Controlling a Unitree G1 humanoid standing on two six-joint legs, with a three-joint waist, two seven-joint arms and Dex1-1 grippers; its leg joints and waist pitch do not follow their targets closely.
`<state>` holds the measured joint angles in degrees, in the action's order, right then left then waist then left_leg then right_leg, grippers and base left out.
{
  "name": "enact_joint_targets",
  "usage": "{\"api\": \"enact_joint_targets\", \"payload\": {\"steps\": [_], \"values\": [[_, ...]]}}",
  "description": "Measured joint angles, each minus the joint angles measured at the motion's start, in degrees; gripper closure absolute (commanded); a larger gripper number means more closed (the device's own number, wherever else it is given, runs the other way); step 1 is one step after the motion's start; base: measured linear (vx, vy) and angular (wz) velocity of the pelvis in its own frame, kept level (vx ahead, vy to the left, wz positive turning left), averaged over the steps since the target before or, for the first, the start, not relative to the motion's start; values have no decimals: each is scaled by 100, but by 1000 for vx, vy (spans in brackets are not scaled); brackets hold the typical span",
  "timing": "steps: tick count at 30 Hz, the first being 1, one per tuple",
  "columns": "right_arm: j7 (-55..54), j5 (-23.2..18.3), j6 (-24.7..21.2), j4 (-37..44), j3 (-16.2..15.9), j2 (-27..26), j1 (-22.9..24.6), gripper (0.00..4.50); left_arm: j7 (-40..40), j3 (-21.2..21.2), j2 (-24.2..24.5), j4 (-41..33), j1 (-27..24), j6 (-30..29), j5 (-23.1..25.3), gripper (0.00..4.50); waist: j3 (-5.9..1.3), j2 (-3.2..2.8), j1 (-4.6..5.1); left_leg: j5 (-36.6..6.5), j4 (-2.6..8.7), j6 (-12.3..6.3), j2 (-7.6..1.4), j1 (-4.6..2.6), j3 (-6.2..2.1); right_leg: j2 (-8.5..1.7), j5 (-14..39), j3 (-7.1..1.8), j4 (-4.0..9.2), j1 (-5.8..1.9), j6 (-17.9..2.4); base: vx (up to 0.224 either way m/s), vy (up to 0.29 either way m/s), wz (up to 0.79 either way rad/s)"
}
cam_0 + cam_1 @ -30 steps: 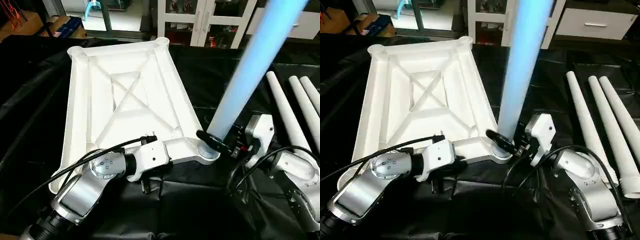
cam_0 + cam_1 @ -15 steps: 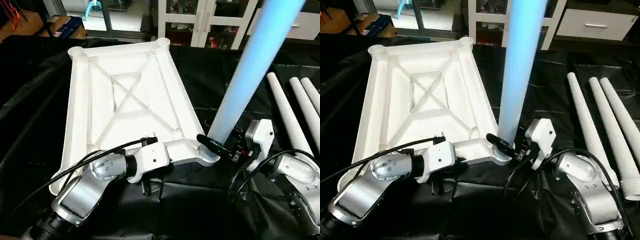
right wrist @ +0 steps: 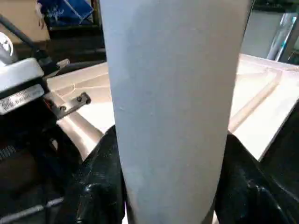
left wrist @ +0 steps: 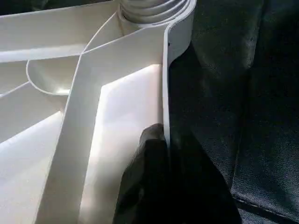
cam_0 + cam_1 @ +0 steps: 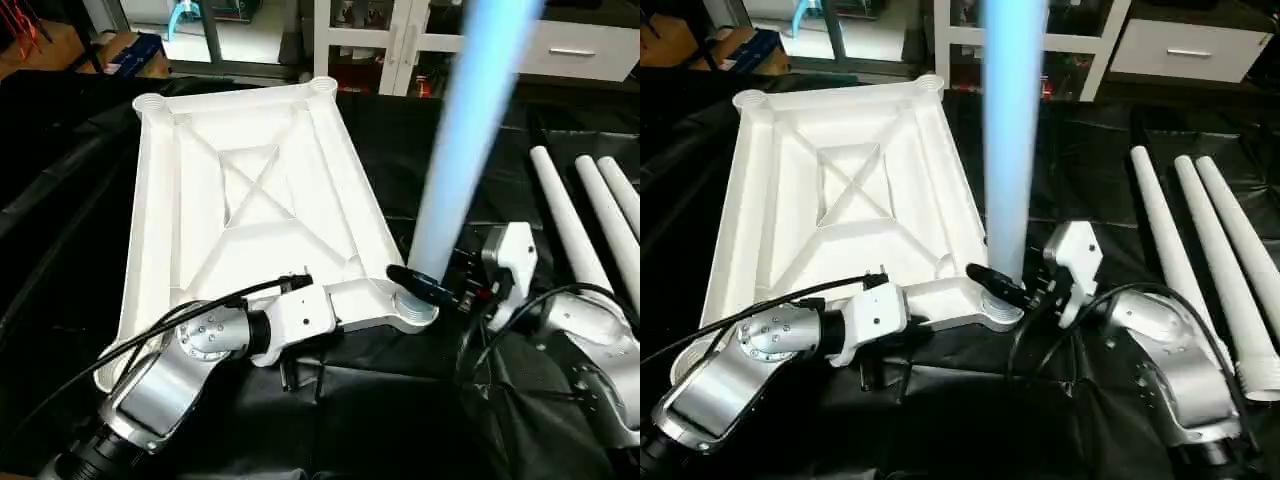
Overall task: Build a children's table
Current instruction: Insert table leg to table base
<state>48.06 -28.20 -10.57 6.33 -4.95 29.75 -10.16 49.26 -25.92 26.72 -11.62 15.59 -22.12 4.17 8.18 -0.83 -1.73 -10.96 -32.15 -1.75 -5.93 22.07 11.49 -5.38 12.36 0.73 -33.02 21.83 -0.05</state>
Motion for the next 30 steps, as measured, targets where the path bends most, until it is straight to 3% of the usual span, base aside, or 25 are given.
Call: {"api": "enact_joint_targets", "payload": {"steps": [6, 12, 30], "values": [[-158, -378, -341, -305, 208, -267, -140, 263, 9, -1, 1, -23, 0, -13, 9, 445, 8, 12, -10, 3, 23, 8, 0, -8, 2, 1, 2, 0, 8, 8, 3, 0, 0, 0], [-132, -406, -382, -350, 253, -283, -119, 263, 21, -3, -1, -43, -3, -26, 12, 445, 12, 20, -18, 4, 27, 9, 0, -7, 4, 1, 2, 0, 10, 6, 3, 0, 0, 0], [-374, -657, -45, -25, 843, -649, 707, 263, 23, -35, -39, -108, -30, -48, 64, 445, 11, 17, -58, 4, 64, 9, 0, -5, 15, 1, 10, -2, 83, -16, 16, 0, 0, 0]]}}
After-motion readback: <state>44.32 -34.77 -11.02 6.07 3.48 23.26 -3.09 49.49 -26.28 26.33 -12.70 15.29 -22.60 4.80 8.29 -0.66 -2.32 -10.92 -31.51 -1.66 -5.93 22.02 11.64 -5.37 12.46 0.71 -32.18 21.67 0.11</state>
